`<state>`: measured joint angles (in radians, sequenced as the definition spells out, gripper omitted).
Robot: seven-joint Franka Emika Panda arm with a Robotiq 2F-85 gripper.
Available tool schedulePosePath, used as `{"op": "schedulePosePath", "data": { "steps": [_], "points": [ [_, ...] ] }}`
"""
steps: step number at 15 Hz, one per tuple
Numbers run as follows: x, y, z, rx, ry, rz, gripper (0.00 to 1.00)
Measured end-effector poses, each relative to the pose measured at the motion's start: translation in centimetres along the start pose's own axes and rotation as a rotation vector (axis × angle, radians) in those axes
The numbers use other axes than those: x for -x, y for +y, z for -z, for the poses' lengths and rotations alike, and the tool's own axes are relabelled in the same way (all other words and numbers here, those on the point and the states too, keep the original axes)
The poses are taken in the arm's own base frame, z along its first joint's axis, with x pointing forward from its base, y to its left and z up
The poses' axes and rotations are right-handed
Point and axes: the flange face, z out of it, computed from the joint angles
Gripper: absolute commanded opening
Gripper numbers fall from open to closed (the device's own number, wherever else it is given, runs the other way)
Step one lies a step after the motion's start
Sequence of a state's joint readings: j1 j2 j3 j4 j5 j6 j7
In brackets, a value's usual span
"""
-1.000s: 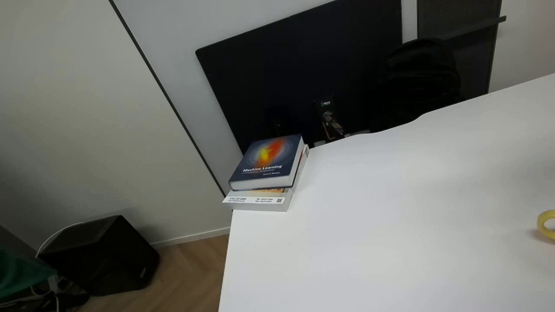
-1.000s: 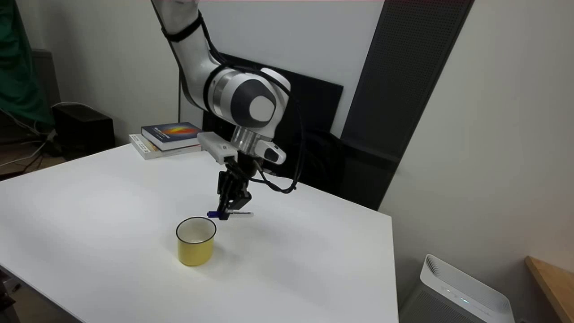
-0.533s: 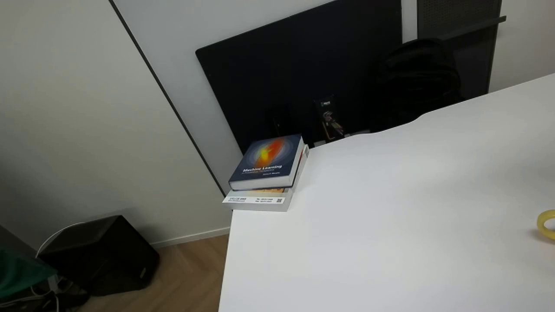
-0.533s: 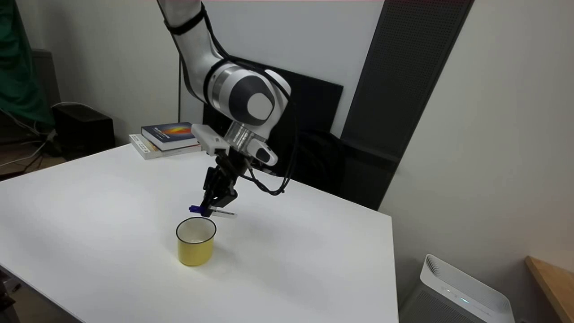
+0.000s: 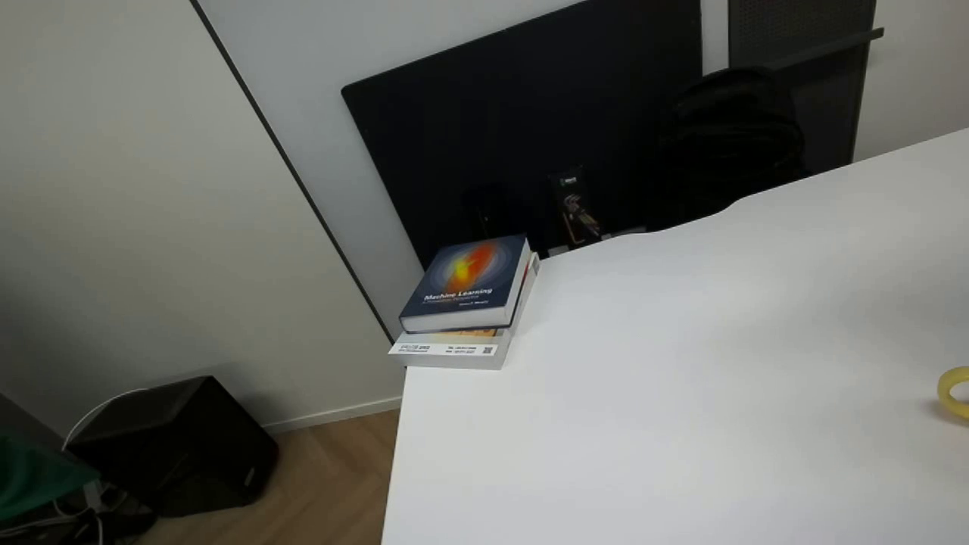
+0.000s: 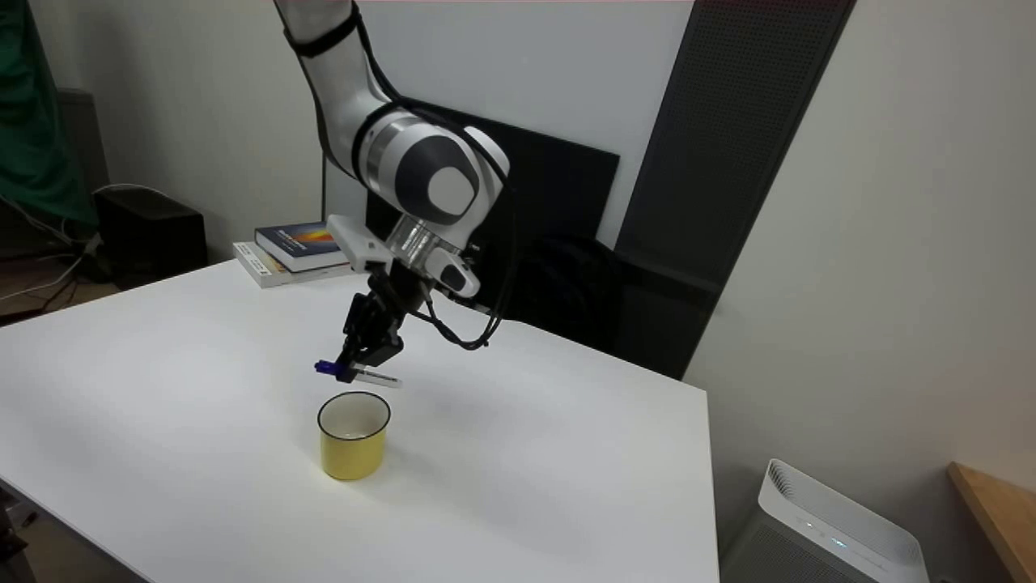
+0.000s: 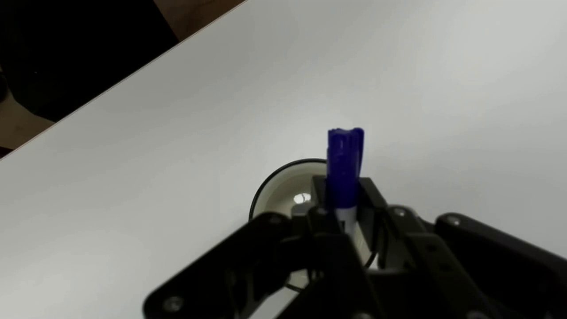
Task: Pick up the marker from the table and put it in the cup
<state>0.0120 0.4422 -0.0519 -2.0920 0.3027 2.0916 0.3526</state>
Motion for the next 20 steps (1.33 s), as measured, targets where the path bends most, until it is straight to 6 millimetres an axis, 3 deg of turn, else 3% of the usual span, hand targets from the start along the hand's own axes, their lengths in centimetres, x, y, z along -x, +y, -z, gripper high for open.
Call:
{"op": "schedulePosePath", "data": {
  "steps": [9, 20],
  "points": [
    [1.0, -1.0, -1.0, -0.007, -0.050, 0.005, 0.05],
    [0.8, 0.7, -2.8, 0.021, -0.129, -0.025, 0.05]
  ]
}}
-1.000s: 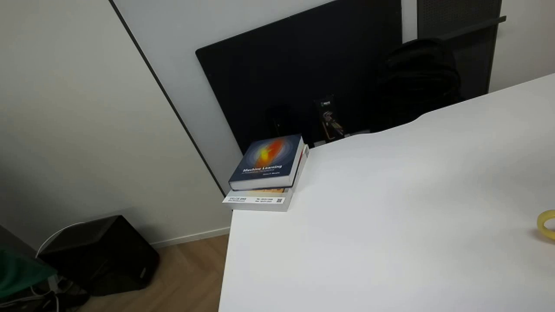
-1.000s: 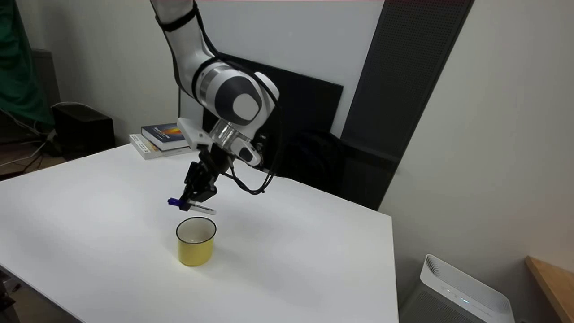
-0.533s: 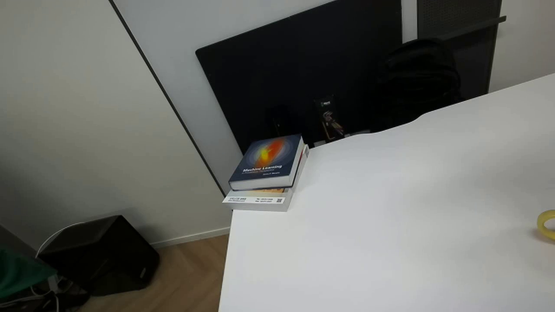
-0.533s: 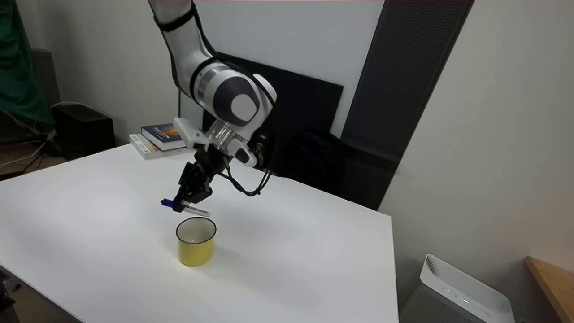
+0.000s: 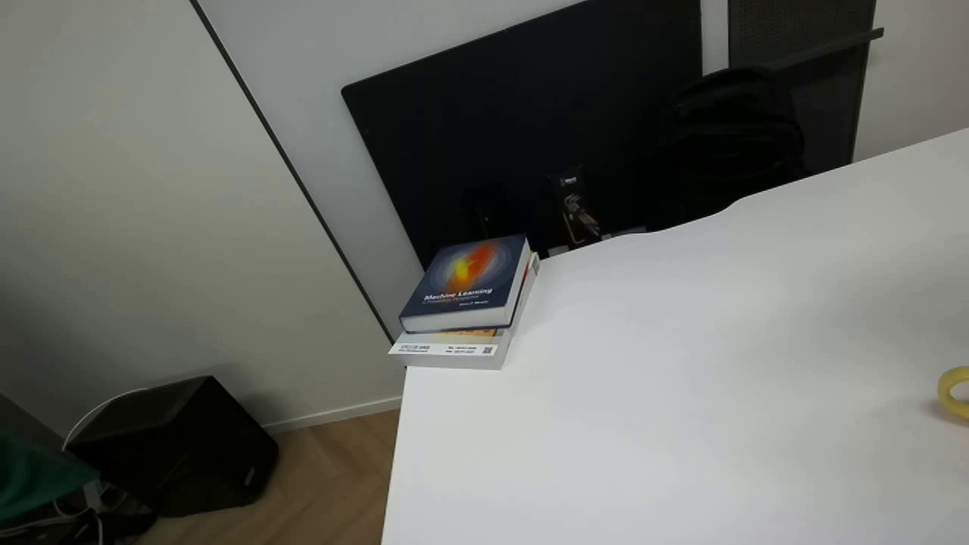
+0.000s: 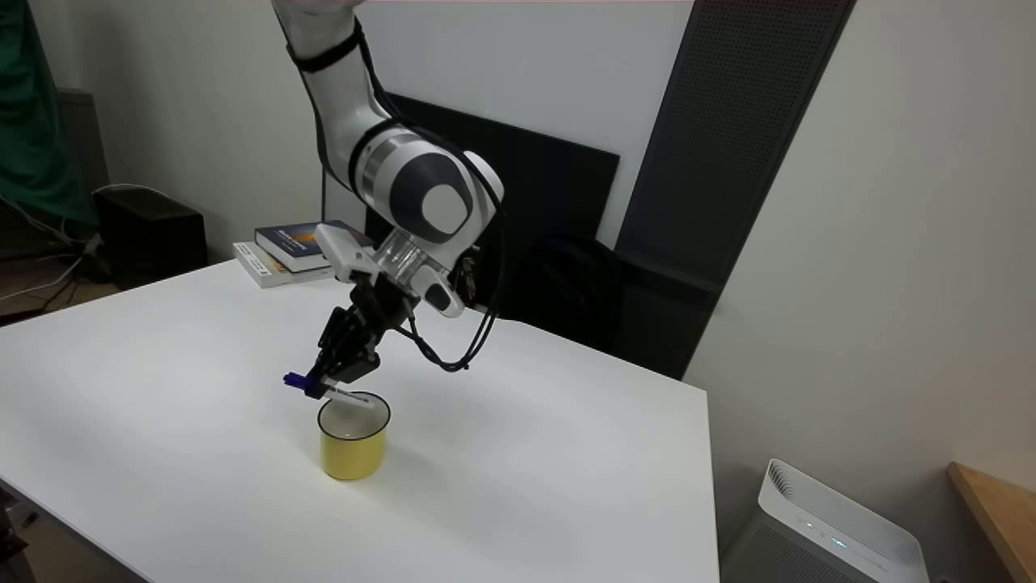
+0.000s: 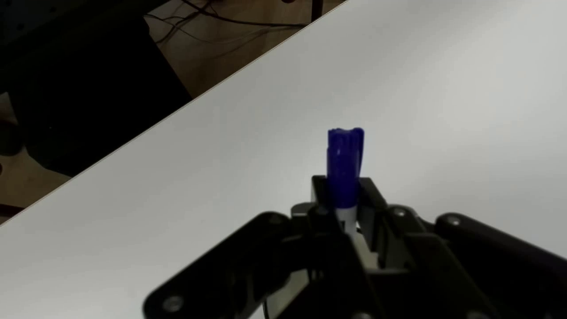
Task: Pick up the marker from the table and put it in the cup
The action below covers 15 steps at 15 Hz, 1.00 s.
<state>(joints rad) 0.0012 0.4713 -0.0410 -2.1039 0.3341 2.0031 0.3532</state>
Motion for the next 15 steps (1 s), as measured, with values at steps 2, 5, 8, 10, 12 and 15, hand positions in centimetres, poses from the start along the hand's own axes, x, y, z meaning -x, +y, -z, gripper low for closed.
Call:
{"op": "schedulePosePath", "data": {
  "steps": [2, 5, 8, 10, 12, 15],
  "points": [
    [-0.5, 0.7, -0.4, 0.001, -0.011, -0.016, 0.05],
    [-1.4, 1.7, -1.0, 0.000, -0.024, -0.039, 0.05],
    [-2.2, 2.4, -1.3, -0.003, -0.035, -0.056, 0.44],
    [-2.5, 2.6, -1.5, -0.002, -0.040, -0.061, 0.51],
    [-2.8, 2.8, -1.7, -0.002, -0.043, -0.066, 0.66],
    [-3.0, 2.9, -1.9, 0.001, -0.046, -0.070, 0.85]
  ]
}}
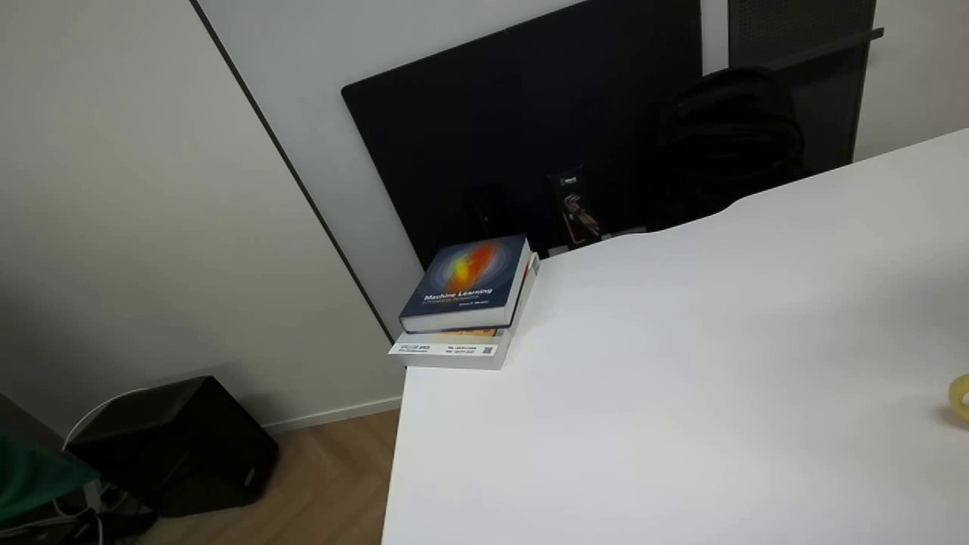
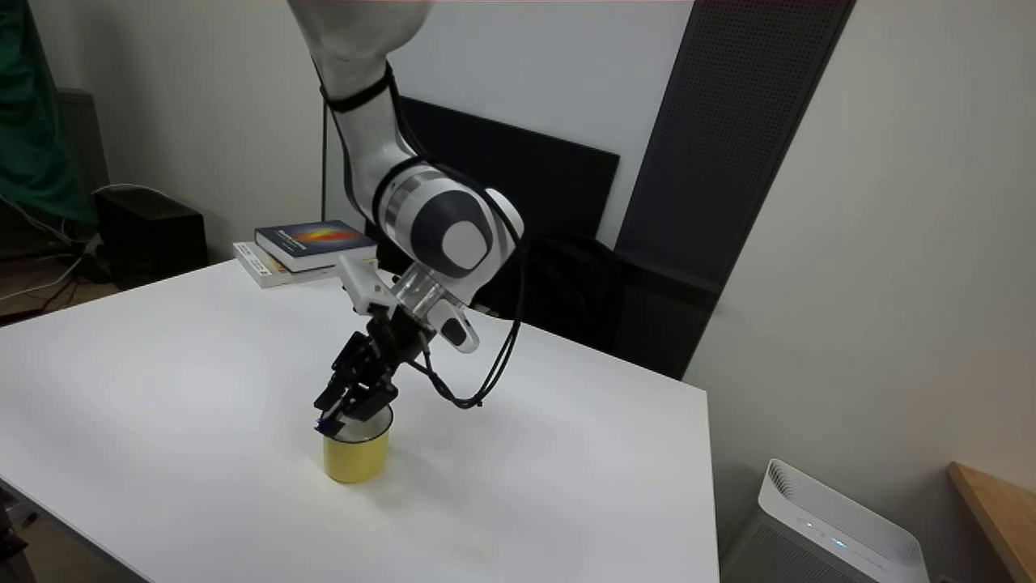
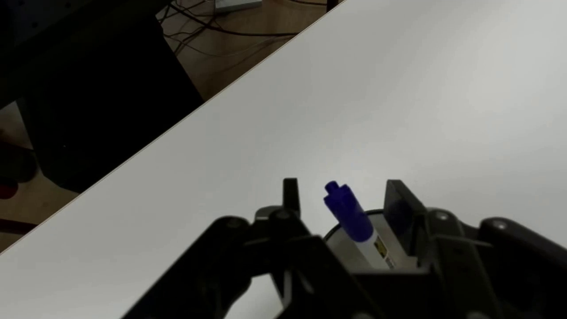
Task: Pick up the marker from the table and put it in the cup
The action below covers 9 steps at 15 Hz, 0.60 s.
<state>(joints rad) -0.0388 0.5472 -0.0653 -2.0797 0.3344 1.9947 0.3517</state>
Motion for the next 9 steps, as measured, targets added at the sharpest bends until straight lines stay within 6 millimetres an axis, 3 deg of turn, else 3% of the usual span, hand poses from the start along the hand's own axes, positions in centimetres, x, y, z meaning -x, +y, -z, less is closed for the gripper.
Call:
{"op": "schedulePosePath", "data": {
  "steps": [3, 9],
  "points": [
    [-0.1, 0.0, 0.0, 0.007, 0.009, 0.008, 1.00],
    [0.1, -0.8, 1.3, 0.084, 0.223, 0.154, 1.00]
  ]
}}
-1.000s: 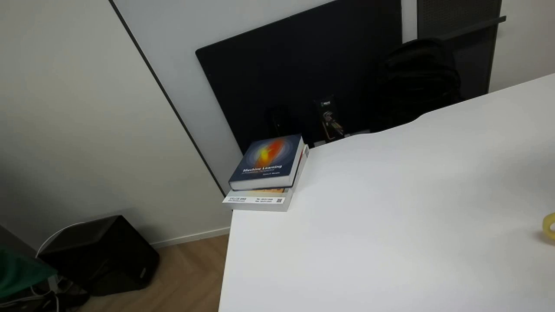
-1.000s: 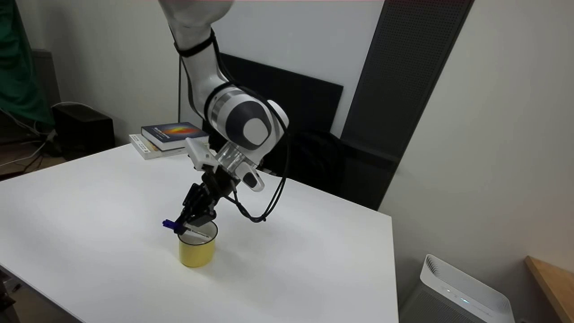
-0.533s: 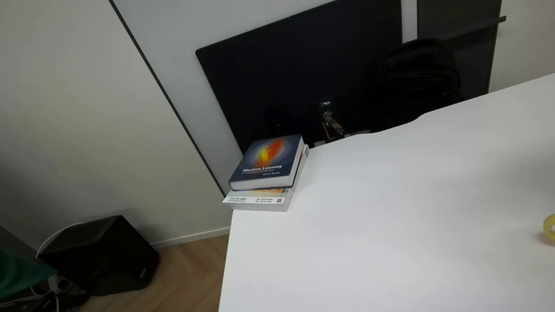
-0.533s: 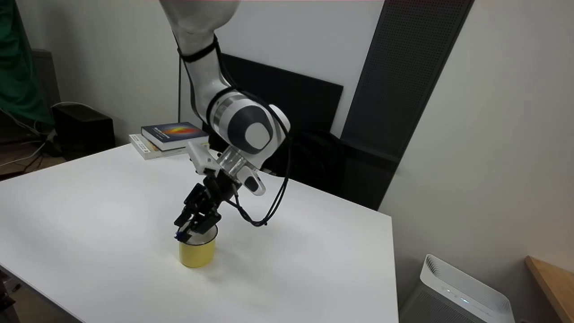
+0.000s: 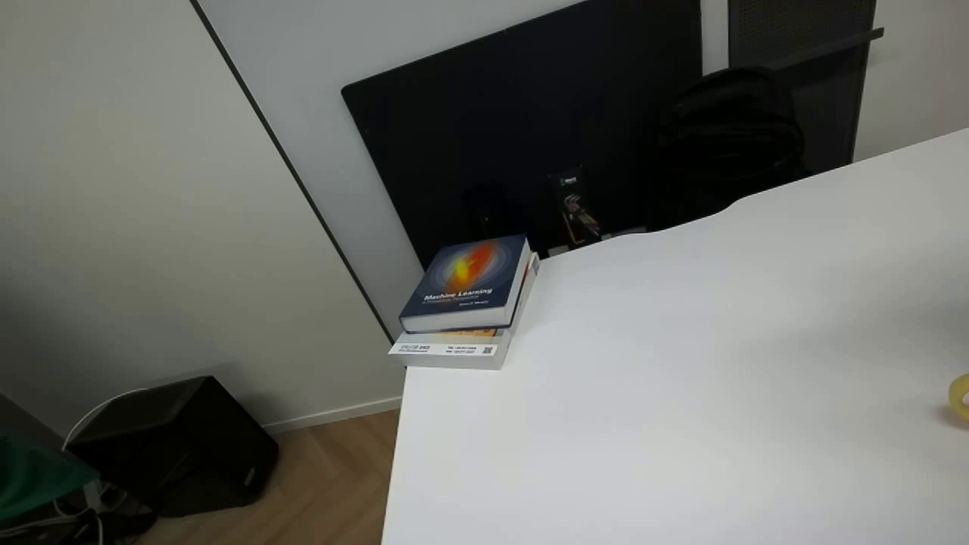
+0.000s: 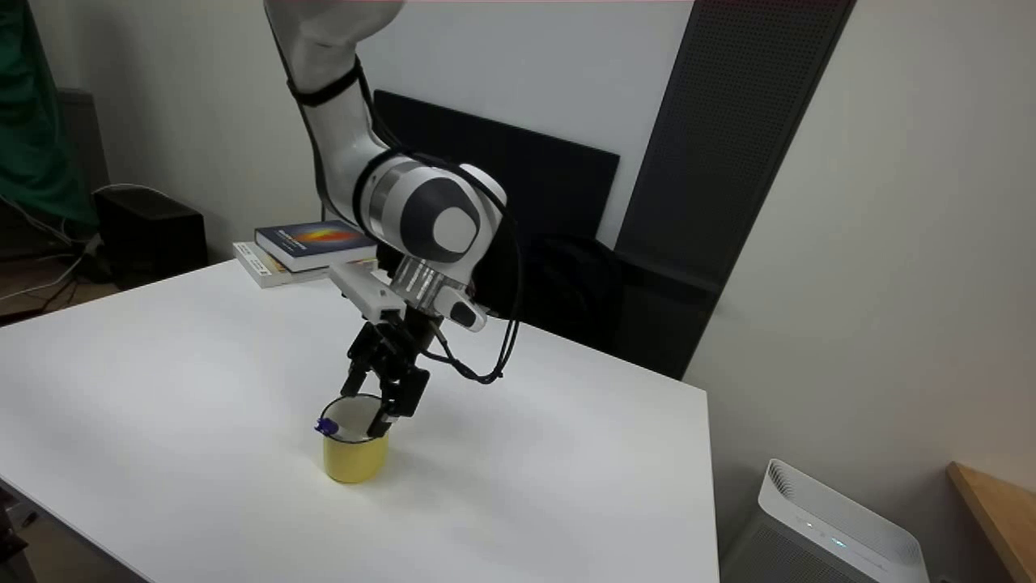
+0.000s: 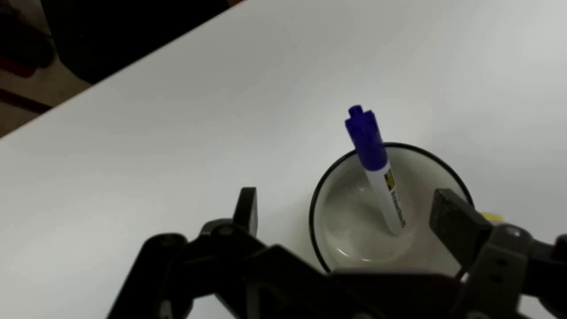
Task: Pick up the marker from the table and put it in the cup
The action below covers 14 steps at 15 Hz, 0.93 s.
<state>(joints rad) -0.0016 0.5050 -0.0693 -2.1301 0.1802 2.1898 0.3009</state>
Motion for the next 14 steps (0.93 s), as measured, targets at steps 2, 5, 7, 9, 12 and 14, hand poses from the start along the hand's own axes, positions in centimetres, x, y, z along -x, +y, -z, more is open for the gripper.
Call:
{"op": "schedulePosePath", "data": {
  "steps": [2, 5, 7, 9, 12, 14],
  "points": [
    [0.4, -0.1, 0.5, 0.020, 0.081, 0.083, 1.00],
    [1.1, 0.1, 0.9, 0.042, 0.199, 0.210, 1.00],
    [1.7, 0.4, 0.9, 0.051, 0.275, 0.299, 1.00],
    [2.2, 0.7, 0.9, 0.053, 0.347, 0.378, 1.00],
    [3.0, 1.2, 0.7, 0.046, 0.407, 0.443, 1.00],
    [3.3, 1.4, 0.7, 0.045, 0.414, 0.452, 1.00]
  ]
}}
